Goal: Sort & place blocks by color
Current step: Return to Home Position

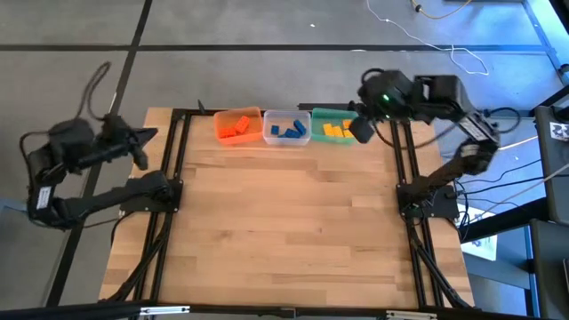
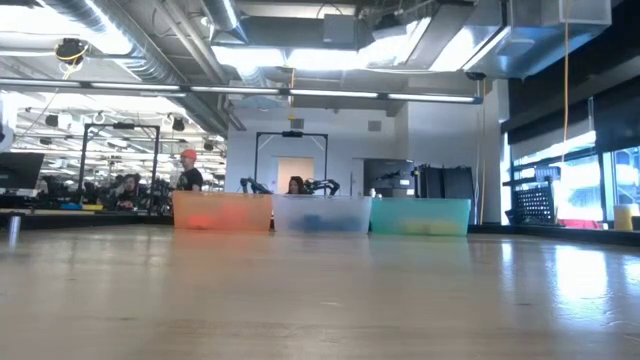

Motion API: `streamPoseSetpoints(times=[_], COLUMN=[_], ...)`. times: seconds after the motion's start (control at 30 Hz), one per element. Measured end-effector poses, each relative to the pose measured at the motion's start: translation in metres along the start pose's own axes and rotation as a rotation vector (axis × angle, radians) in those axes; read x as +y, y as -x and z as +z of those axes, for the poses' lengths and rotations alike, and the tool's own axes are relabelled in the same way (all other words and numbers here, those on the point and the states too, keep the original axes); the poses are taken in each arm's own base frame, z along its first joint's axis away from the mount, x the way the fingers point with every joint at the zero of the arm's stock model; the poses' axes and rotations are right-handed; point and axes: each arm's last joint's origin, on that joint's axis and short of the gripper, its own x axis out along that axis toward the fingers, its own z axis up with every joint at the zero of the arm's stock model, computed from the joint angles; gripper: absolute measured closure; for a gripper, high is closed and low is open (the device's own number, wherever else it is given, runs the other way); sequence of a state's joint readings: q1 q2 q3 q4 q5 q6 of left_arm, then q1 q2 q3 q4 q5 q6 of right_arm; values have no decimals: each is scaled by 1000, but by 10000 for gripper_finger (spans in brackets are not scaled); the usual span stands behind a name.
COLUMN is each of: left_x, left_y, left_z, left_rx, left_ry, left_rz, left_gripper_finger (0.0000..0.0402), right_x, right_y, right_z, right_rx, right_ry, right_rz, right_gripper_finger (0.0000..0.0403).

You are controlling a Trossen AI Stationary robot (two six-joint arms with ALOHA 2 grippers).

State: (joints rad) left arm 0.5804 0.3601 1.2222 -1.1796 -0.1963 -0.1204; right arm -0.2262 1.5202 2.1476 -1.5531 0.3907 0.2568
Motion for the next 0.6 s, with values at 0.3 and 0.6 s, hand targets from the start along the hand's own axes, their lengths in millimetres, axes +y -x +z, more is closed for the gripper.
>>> streamPoseSetpoints(times=[0.3,0.6], left_x=[5,1], left_y=[2,-20], left_z=[-42,-57], left_rx=[-187,-274], left_ry=[-41,-73], left_rz=[-58,-193], left_gripper_finger=[401,401], right_x=[5,1], right_y=[3,-8], right_z=[-67,-133], right_rx=[-92,-322], right_ry=[-89,-157], right_rz=[19,177], right_gripper_finger=[403,403])
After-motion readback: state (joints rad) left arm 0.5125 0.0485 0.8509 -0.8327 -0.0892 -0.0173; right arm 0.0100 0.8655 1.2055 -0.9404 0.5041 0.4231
